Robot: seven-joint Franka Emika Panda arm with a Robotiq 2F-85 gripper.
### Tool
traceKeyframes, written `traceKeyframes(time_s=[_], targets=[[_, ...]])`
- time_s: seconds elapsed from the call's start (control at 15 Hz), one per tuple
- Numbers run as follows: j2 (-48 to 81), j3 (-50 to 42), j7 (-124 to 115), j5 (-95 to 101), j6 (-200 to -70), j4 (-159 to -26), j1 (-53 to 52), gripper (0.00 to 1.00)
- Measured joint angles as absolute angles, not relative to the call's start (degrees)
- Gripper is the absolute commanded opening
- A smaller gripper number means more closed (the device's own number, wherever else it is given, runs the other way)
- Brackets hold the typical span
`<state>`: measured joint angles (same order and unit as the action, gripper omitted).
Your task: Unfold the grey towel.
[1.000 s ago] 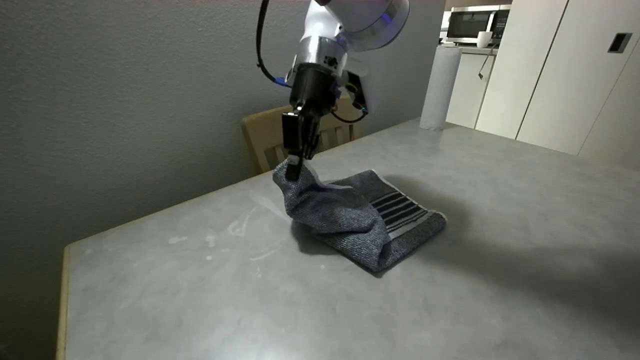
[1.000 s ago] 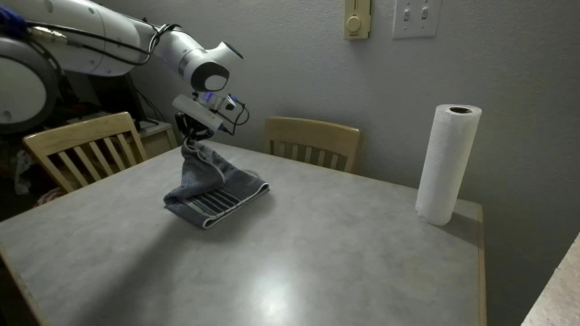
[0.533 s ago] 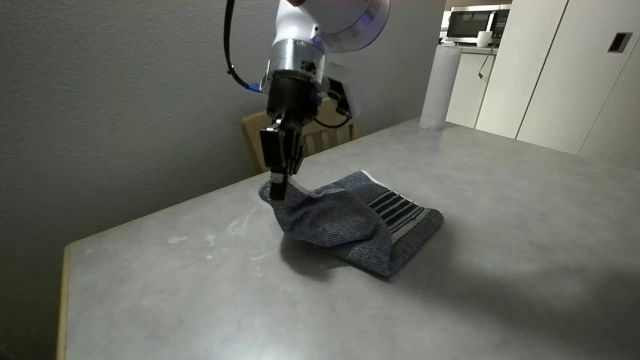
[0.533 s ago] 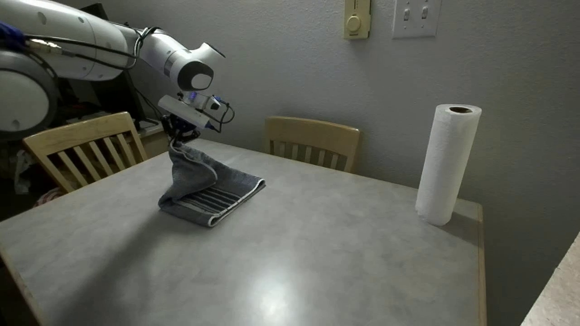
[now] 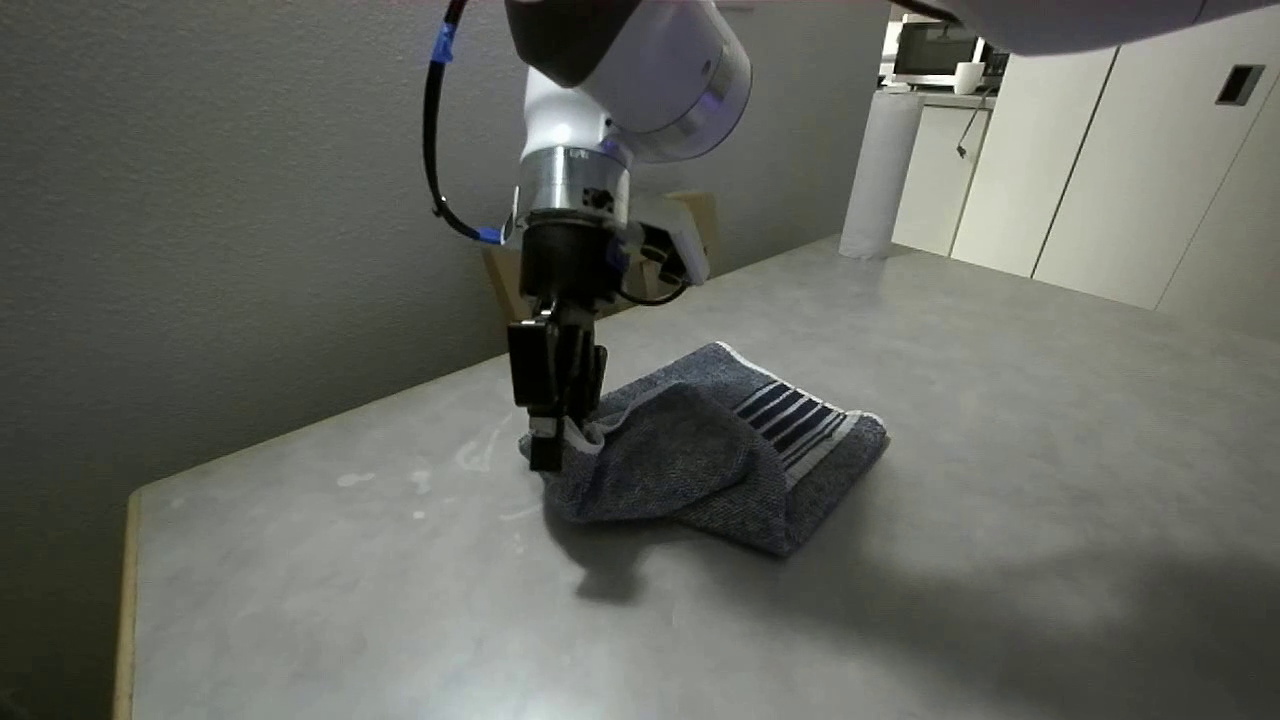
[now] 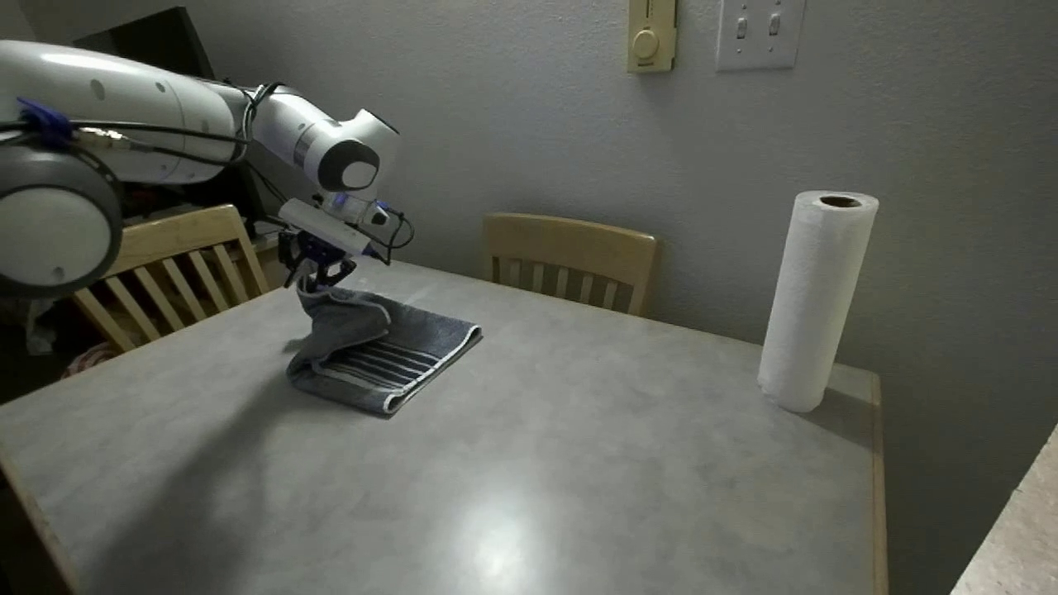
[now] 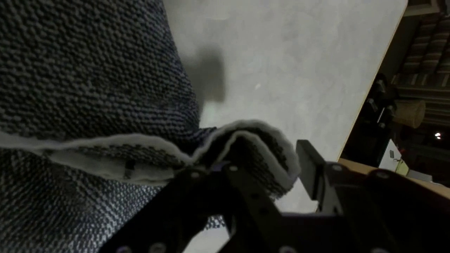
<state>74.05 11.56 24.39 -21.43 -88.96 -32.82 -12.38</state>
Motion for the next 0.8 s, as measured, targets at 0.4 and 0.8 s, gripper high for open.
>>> traceKeyframes(time_s=[0.4,0.8], targets=[[74.72,11.56,24.45,-21.43,-88.59,-30.56,-12.92,1.00],[74.24,11.86,24.78,-19.74,-87.35,-21.82,-11.05,1.00]])
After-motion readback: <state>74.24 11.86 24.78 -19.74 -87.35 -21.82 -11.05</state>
